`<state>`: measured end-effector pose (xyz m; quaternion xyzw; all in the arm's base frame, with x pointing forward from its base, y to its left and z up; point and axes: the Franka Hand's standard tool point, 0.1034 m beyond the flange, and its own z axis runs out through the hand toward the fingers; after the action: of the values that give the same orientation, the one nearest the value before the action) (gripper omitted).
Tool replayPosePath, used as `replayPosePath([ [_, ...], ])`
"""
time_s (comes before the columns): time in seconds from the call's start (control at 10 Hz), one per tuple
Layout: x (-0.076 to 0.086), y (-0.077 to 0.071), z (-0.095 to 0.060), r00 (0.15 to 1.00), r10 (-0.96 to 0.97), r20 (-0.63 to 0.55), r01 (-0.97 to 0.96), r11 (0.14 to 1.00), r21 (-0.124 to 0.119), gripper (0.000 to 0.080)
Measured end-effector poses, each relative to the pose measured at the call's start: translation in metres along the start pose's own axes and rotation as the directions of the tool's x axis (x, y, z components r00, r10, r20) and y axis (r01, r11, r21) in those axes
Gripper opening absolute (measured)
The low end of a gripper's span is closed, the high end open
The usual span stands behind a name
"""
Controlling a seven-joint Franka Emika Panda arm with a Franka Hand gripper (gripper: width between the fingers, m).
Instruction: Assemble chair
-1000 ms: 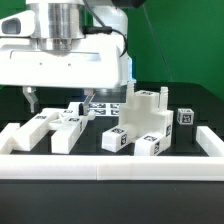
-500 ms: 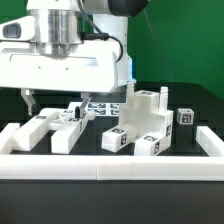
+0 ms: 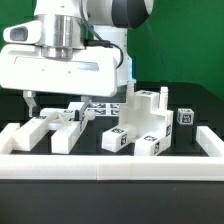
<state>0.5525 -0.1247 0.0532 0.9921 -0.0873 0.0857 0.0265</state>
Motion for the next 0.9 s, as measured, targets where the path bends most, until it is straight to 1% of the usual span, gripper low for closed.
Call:
replayPosePath([
  [0.2, 0.001, 0.0, 0.0, 1.0, 0.0, 0.0, 0.0, 1.0, 0.0, 0.0649],
  [0.3, -0.002, 0.0, 0.001, 1.0, -0.012, 0.014, 0.012, 1.0, 0.005, 0.0649],
  [0.4, -0.006, -0.002, 0.001, 0.998, -0.032, 0.058, 0.031, 0.999, 0.022, 0.0649],
  [0.5, -0.005, -0.004, 0.0, 0.998, -0.036, 0.059, 0.035, 0.999, 0.025, 0.0649],
  [0.6, -0.008, -0.004, 0.001, 0.996, -0.04, 0.076, 0.038, 0.999, 0.03, 0.0649],
  [0.7, -0.01, -0.005, 0.001, 0.994, -0.041, 0.106, 0.037, 0.998, 0.041, 0.0649],
  [0.9, -0.01, -0.003, 0.004, 0.992, -0.039, 0.119, 0.034, 0.998, 0.043, 0.0649],
])
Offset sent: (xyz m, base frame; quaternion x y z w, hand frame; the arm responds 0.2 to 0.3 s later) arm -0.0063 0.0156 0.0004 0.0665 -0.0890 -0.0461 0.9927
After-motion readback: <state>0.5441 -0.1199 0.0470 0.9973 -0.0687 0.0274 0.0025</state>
